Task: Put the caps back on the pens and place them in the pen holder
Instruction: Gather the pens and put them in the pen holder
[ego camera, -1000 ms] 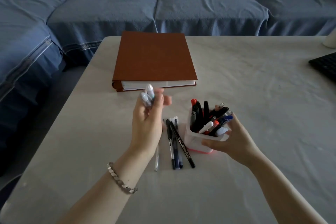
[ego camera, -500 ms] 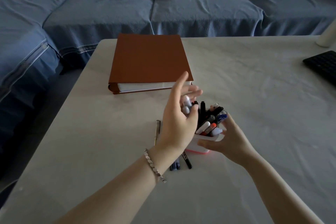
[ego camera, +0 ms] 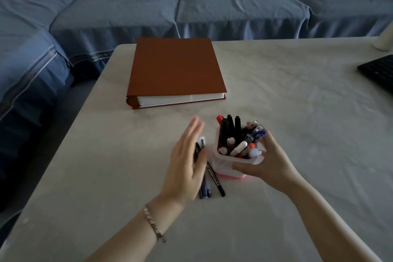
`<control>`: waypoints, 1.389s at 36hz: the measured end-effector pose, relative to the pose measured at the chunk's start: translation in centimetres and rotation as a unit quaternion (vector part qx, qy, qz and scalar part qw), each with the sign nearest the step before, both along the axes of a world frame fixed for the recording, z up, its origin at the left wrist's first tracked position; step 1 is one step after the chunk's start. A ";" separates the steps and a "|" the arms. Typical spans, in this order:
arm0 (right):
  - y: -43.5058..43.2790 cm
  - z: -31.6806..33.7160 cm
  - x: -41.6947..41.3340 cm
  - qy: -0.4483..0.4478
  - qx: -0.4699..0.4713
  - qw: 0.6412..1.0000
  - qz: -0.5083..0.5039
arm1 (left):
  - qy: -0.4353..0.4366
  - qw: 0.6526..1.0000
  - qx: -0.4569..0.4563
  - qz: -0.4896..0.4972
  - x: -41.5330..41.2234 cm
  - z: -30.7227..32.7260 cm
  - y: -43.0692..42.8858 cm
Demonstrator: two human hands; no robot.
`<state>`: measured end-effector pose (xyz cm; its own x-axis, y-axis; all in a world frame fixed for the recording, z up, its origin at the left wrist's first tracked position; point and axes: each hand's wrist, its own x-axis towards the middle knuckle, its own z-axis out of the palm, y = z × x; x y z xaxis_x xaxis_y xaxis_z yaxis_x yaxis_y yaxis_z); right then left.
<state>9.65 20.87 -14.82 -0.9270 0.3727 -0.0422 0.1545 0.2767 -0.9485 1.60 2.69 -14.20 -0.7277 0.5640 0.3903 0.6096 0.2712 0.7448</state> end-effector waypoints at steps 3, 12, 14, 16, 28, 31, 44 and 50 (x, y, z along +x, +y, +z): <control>0.1 -0.1 0.1 -0.003 0.000 1.000 0.000 | -0.165 0.977 -0.071 0.119 0.0 -1.0 -1.1; -0.1 0.1 0.1 -0.009 -0.003 1.000 0.001 | -0.243 0.918 -0.268 0.160 -0.8 -1.5 0.0; 0.0 0.2 0.1 -0.012 -0.007 1.000 0.006 | -0.258 0.908 -0.290 0.157 -0.9 -1.4 0.5; 0.0 0.2 0.2 -0.010 -0.003 1.000 0.005 | -0.283 0.901 -0.287 0.158 -1.2 -1.3 0.8; -0.1 0.4 0.3 -0.008 0.004 1.000 0.006 | -0.327 0.885 -0.283 0.172 -1.9 -1.5 1.4; -0.2 0.5 0.2 -0.003 0.006 1.000 0.005 | -0.377 0.890 -0.172 0.193 -2.3 -1.4 1.0; -0.1 0.0 0.1 0.002 0.006 1.000 0.000 | -0.364 0.863 0.347 -0.048 -1.1 7.3 2.5; 0.1 -0.2 0.1 -0.002 0.009 1.000 0.001 | -0.343 0.902 0.256 -0.051 0.3 6.0 5.4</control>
<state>9.72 20.99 -15.02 -0.9273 0.3723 -0.0392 0.1579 0.2940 -0.9427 1.88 8.05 -8.25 -0.8513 0.5157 0.0963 -0.0408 -0.2480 0.9679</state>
